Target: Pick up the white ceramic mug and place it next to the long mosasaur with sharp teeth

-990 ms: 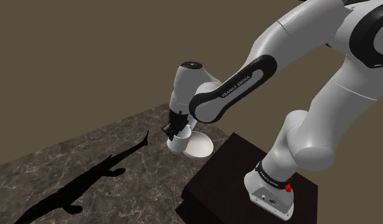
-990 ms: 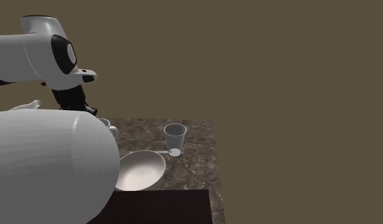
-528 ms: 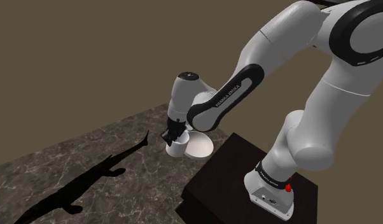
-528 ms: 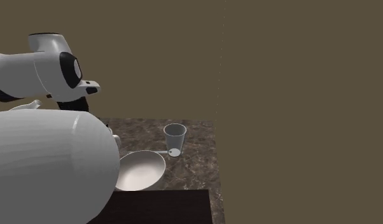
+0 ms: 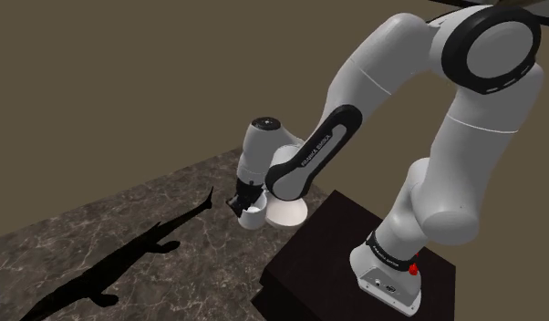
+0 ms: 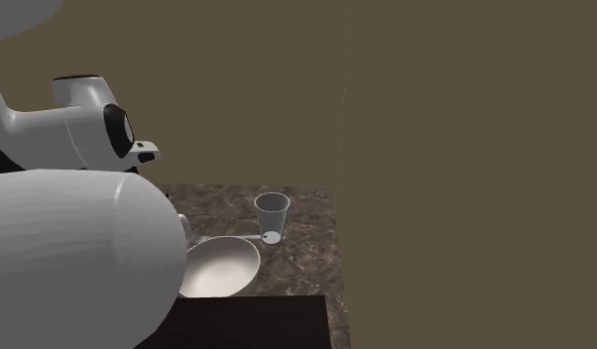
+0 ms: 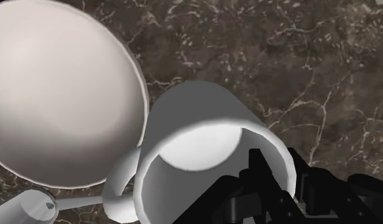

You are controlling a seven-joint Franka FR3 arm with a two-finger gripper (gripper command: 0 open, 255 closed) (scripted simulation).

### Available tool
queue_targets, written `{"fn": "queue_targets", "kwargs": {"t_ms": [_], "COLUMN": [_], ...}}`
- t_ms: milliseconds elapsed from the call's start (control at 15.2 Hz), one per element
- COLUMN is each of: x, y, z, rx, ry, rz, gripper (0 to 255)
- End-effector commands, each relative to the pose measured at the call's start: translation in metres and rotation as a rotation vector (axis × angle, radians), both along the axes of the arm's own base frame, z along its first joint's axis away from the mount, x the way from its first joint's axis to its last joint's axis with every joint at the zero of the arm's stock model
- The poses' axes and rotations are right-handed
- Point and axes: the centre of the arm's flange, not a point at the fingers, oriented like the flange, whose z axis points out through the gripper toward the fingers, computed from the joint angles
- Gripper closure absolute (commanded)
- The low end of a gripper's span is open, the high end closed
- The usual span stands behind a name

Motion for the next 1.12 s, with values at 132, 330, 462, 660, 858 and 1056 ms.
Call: {"fn": "queue_targets", "kwargs": {"t_ms": [132, 330, 462, 660, 858, 1056], "x": [-0.003, -0.003, -0.003, -0.003, -0.001, -0.003], "y": [-0.005, -0.005, -0.005, -0.005, -0.004, -0.005], "z": [-0.029, -0.029, -0.029, -0.029, -0.029, -0.029], "rx": [-0.006, -0.006, -0.006, -0.006, -0.006, -0.006], "ry": [0.013, 0.013, 0.013, 0.013, 0.013, 0.013], "rz": [-0.006, -0.006, -0.006, -0.006, -0.006, -0.006], "gripper": [255, 255, 255, 255, 0, 0]}}
